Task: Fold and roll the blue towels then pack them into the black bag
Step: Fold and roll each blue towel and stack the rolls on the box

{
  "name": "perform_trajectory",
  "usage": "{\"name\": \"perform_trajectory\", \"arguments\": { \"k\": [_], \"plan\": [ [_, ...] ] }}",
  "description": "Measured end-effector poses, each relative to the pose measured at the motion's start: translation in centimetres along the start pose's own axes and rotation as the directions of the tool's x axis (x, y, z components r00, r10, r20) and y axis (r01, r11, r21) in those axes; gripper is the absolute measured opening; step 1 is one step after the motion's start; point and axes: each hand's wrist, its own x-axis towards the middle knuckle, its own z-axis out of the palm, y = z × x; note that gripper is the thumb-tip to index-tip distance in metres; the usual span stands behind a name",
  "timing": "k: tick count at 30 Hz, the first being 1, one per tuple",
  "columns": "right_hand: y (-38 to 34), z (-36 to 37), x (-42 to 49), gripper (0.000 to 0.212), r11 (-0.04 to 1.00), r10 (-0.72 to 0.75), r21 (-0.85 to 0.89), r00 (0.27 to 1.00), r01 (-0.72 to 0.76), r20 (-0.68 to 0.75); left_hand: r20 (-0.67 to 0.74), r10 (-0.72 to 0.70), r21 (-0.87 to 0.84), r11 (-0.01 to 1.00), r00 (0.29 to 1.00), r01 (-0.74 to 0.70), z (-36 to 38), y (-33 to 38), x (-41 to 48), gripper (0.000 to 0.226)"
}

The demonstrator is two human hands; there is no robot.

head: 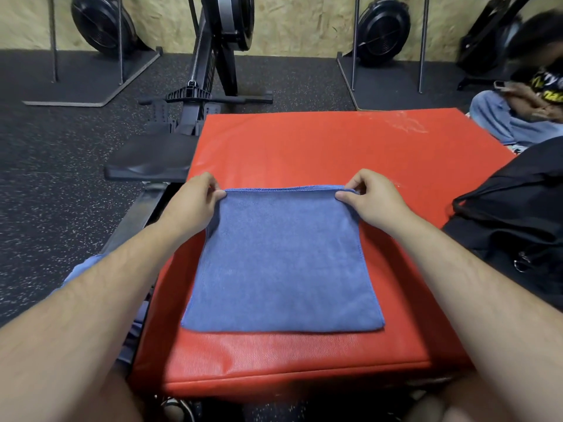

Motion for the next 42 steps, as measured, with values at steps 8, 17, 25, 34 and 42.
{"name": "perform_trajectory", "arguments": {
  "k": [8, 17, 25, 34, 42],
  "plan": [
    [-1.0, -3.4, -0.8, 0.015, 0.988, -0.018, 0.155, 0.999, 0.011, 0.046, -0.055, 0.093, -0.020, 0.995, 0.994, -0.094, -3.1, 1.3, -0.6, 0.007],
    [-2.0, -6.4, -3.1, 0.023, 0.963, -0.164, 0.221, 0.986, 0.157, 0.011, -0.096, 0.184, 0.035, 0.983, 0.978, -0.181, -7.6, 2.6, -2.5, 0.010],
    [-5.5, -9.1, -5.2, 0.010, 0.969, -0.246, -0.035, 0.969, 0.245, 0.000, -0.134, 0.108, -0.064, 0.991, 0.985, -0.118, -11.7, 5.3, -5.1, 0.008],
    [-13.0, -13.6, -3.3, 0.010, 0.975, -0.211, 0.032, 0.958, 0.222, -0.196, -0.284, 0.010, -0.217, 0.973, 0.959, -0.075, -18.5, 10.2, -2.7, 0.011],
    [-13.8, -14.5, -4.4, 0.008, 0.959, -0.257, 0.040, 0.922, 0.280, -0.289, -0.343, 0.038, -0.234, 0.964, 0.938, -0.124, -19.7, 11.1, -3.3, 0.007]
  ]
}}
